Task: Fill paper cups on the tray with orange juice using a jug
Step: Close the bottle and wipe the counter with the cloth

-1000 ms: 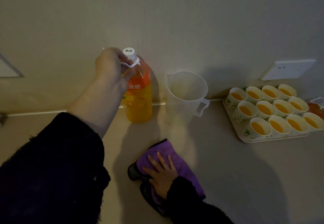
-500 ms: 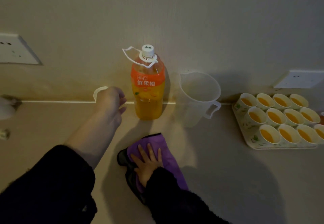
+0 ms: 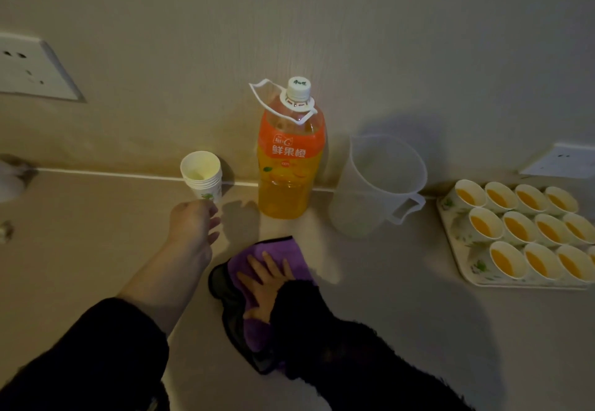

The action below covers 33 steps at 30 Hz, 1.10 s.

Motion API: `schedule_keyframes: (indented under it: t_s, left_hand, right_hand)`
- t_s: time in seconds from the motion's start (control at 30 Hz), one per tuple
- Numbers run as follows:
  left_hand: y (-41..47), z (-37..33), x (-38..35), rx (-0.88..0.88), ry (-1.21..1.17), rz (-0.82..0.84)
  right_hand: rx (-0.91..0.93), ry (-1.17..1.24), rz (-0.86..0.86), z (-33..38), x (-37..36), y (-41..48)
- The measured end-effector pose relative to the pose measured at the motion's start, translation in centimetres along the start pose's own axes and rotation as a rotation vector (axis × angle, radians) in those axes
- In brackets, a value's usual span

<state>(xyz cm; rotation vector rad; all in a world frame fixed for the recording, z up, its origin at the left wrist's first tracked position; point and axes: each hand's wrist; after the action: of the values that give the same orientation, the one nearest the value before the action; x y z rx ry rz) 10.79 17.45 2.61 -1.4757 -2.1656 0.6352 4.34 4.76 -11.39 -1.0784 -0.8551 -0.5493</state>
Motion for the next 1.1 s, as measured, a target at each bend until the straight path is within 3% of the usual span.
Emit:
schedule_keyframes:
  t_s: [0.43, 0.53, 0.67, 0.87, 1.1]
  left_hand:
    - [4.7, -0.3, 0.0, -0.155, 0.091, -0.044]
    - [6.3, -0.3, -0.2, -0.261, 0.249, -0.180]
    - [7.7, -1.0, -0.4, -0.434, 0.579, -0.375]
    - [10.4, -1.6, -1.4, -0.503, 0.671, -0.170]
    - [11.1, -1.3, -0.9, -0.597, 0.729, -0.211]
  right_hand:
    - [-0.132, 0.048, -0.281, 2.1, 0.8, 3.1]
    - [-0.062, 0.009, -0.285, 1.5, 0.1, 3.9]
    - [-0.157, 0.047, -0.239, 1.8, 0.5, 4.8]
    - [-0.139, 0.101, -0.359, 1.6, 0.0, 5.4]
    - [-0.148, 0.087, -0.336, 1.9, 0.1, 7.1]
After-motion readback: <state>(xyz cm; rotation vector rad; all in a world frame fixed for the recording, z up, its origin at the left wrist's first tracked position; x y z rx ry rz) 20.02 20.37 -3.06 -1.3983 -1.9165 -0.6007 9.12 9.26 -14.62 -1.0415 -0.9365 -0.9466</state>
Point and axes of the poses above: each hand's wrist, its own y-axis towards the middle knuckle, its own x-axis out of the back of the hand, z = x × y, and after that the axes turned 6 degrees about y, right-handed
